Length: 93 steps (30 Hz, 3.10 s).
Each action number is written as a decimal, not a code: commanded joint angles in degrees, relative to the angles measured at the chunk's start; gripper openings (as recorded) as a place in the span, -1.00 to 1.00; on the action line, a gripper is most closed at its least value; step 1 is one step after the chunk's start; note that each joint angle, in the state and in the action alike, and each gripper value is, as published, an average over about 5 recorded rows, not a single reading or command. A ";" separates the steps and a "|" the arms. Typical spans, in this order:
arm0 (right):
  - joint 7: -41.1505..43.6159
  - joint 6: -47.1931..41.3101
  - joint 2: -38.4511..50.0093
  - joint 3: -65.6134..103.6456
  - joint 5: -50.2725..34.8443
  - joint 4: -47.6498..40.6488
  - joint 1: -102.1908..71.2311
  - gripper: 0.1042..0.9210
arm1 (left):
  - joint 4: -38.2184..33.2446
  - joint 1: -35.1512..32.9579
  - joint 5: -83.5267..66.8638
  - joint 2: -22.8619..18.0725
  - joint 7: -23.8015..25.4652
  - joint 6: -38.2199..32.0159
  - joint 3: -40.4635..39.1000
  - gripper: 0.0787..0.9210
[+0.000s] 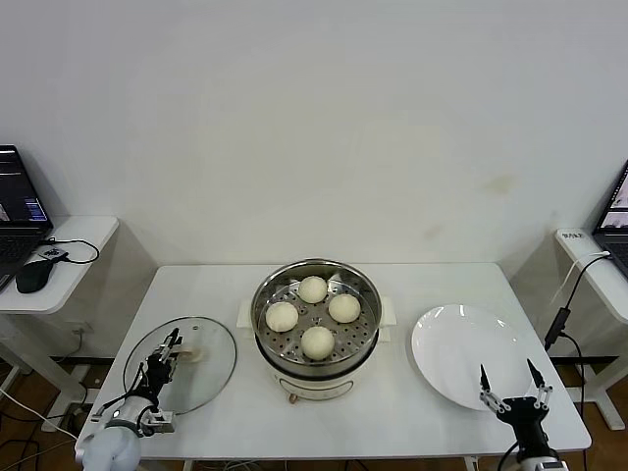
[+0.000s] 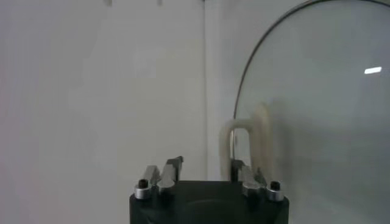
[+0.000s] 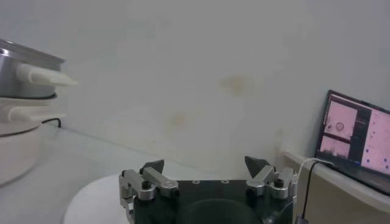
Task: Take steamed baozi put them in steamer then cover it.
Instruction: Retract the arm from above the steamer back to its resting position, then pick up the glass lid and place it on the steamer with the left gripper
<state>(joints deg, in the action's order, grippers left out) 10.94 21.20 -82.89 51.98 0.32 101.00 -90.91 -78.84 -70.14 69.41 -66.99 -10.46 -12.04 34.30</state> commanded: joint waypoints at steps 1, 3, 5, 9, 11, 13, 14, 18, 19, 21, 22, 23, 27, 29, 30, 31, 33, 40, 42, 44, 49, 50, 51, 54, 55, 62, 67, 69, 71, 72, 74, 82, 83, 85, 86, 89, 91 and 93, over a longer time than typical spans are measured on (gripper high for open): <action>0.00 0.00 0.00 -0.33 0.03 0.37 -0.02 0.76 | -0.84 -0.23 -0.90 0.10 -3.34 -1.04 0.80 -0.46; 0.01 -0.02 0.06 -0.47 -0.04 0.63 -0.10 0.76 | -2.57 -1.05 -1.20 0.42 -3.89 -1.25 1.70 -0.60; 0.01 -0.01 0.13 -0.62 -0.08 0.85 -0.18 0.76 | -4.67 -2.08 -1.57 0.96 -4.06 -1.29 2.70 -0.72; 0.00 0.04 0.26 -1.07 -0.11 1.25 -0.28 0.76 | -10.43 -4.73 -2.98 2.86 -2.91 -1.02 5.49 -0.86; 0.00 0.05 0.30 -1.36 -0.11 1.44 -0.32 0.76 | -13.38 -6.04 -4.39 4.11 -1.51 -0.64 7.14 -0.86; 0.00 0.05 0.35 -1.65 -0.10 1.58 -0.33 0.76 | -16.51 -7.26 -6.36 5.60 0.28 -0.02 8.61 -0.86; -0.01 0.05 0.37 -1.79 -0.09 1.63 -0.32 0.76 | -18.06 -7.82 -7.46 6.43 1.19 0.34 9.27 -0.86; -0.01 0.06 0.43 -2.28 -0.02 1.73 -0.33 0.76 | -23.19 -9.42 -12.04 9.89 5.27 2.75 10.31 -0.86; -0.02 0.06 0.44 -2.41 0.03 1.74 -0.36 0.76 | -24.39 -9.54 -13.21 10.84 6.36 3.87 10.09 -0.86; -0.02 0.07 0.48 -2.65 0.16 1.74 -0.44 0.76 | -26.84 -9.34 -15.49 12.69 8.47 6.42 9.26 -0.86; -0.03 0.07 0.50 -2.75 0.22 1.73 -0.49 0.76 | -27.93 -9.13 -16.68 13.58 9.47 7.80 8.62 -0.86; -0.03 0.08 0.52 -2.81 0.28 1.70 -0.52 0.76 | -29.04 -8.87 -17.77 14.37 10.35 9.20 7.81 -0.86; -0.06 0.01 0.60 -3.05 0.61 1.42 -0.55 0.76 | -33.87 -7.75 -21.86 16.71 13.35 14.41 3.71 -0.86; -0.11 -0.04 0.62 -3.29 0.88 1.19 -0.45 0.76 | -36.04 -6.97 -22.70 17.17 14.29 16.71 1.46 -0.86; -0.15 -0.07 0.60 -3.45 1.09 1.04 -0.36 0.76 | -36.81 -6.42 -22.73 17.24 14.56 17.74 0.26 -0.86; -0.19 -0.11 0.56 -3.63 1.31 0.89 -0.24 0.76 | -37.48 -5.77 -22.68 17.24 14.83 18.81 -1.01 -0.86; -0.31 -0.22 0.41 -3.89 1.73 0.59 0.06 0.76 | -38.23 -4.34 -22.30 17.06 15.09 20.67 -3.54 -0.86; -2.34 -0.34 -0.66 -4.41 5.65 -1.00 1.58 0.76 | -37.50 2.30 -17.39 14.32 16.43 26.33 -13.69 -0.86; -2.75 -0.19 -0.91 -4.84 6.53 -1.73 2.08 0.76 | -37.10 4.88 -14.54 12.12 17.80 28.13 -17.08 -0.86; -3.07 -0.05 -1.30 -5.28 7.24 -2.56 2.81 0.76 | -36.70 7.49 -11.44 9.58 19.42 30.04 -20.21 -0.86; -3.50 -0.06 -1.99 -6.39 8.58 -3.71 4.10 0.76 | -35.47 13.41 -5.49 5.04 23.25 34.40 -26.15 -0.86; -3.55 -0.05 -2.13 -6.57 8.84 -3.78 4.21 0.76 | -35.22 14.49 -4.35 4.24 24.01 35.07 -27.20 -0.86; -3.59 -0.05 -2.27 -6.73 9.07 -3.81 4.31 0.76 | -34.99 15.39 -3.25 3.51 24.67 35.60 -28.09 -0.86; -3.65 -0.07 -2.71 -7.37 9.64 -3.92 4.31 0.76 | -34.35 17.05 -0.25 1.22 26.21 36.41 -30.30 -0.86; -3.69 -0.06 -2.87 -7.57 9.89 -4.01 4.29 0.76 | -34.15 17.30 0.76 0.38 26.60 36.54 -30.89 -0.86; -4.10 0.51 -3.45 -8.59 11.71 -4.93 4.03 0.76 | -32.39 18.26 6.91 -6.96 28.85 36.78 -35.23 -0.86; -4.32 0.74 -3.48 -8.75 11.97 -5.58 4.09 0.76 | -31.61 17.29 8.57 -9.67 29.68 36.80 -36.81 -0.86; -4.34 0.80 -3.42 -8.76 11.95 -5.69 4.03 0.76 | -31.44 16.82 8.84 -10.07 29.75 36.79 -37.09 -0.86; -4.36 0.85 -3.37 -8.78 11.93 -5.75 3.96 0.76 | -31.25 16.43 9.19 -10.40 29.76 36.72 -37.28 -0.86; -4.37 0.86 -3.36 -8.81 11.92 -5.78 3.94 0.76 | -31.14 16.26 9.41 -10.58 29.73 36.64 -37.36 -0.86; -4.38 0.86 -3.36 -8.92 11.91 -5.81 3.93 0.76 | -30.89 15.99 9.72 -10.96 29.63 36.48 -37.45 -0.86; -4.38 0.85 -3.27 -9.56 11.89 -5.68 3.77 0.76 | -29.34 14.59 10.86 -12.11 28.54 35.34 -37.16 -0.86; -4.38 0.88 -3.22 -9.57 11.91 -5.72 3.74 0.76 | -29.27 14.49 10.98 -12.12 28.45 35.20 -37.09 -0.86; -4.38 0.93 -3.15 -9.62 11.96 -5.79 3.65 0.76 | -29.06 14.36 11.31 -12.14 28.19 34.86 -36.93 -0.86; -4.38 0.97 -3.12 -9.67 11.97 -5.82 3.60 0.76 | -28.90 14.32 11.48 -12.17 28.05 34.70 -36.85 -0.86; -4.38 1.05 -3.06 -9.81 11.99 -5.90 3.44 0.76 | -28.33 14.10 12.14 -12.40 27.63 34.18 -36.66 -0.86; -4.38 1.10 -3.05 -9.88 11.99 -5.93 3.36 0.76 | -27.96 13.90 12.57 -12.64 27.39 33.90 -36.60 -0.86; -4.38 1.17 -3.02 -9.93 11.98 -5.96 3.28 0.76 | -27.60 13.70 13.07 -12.89 27.14 33.57 -36.52 -0.86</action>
<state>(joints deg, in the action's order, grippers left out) 6.61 22.28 -85.90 42.20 12.14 95.16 -87.60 -107.35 -56.25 80.63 -78.68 16.99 22.02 -1.60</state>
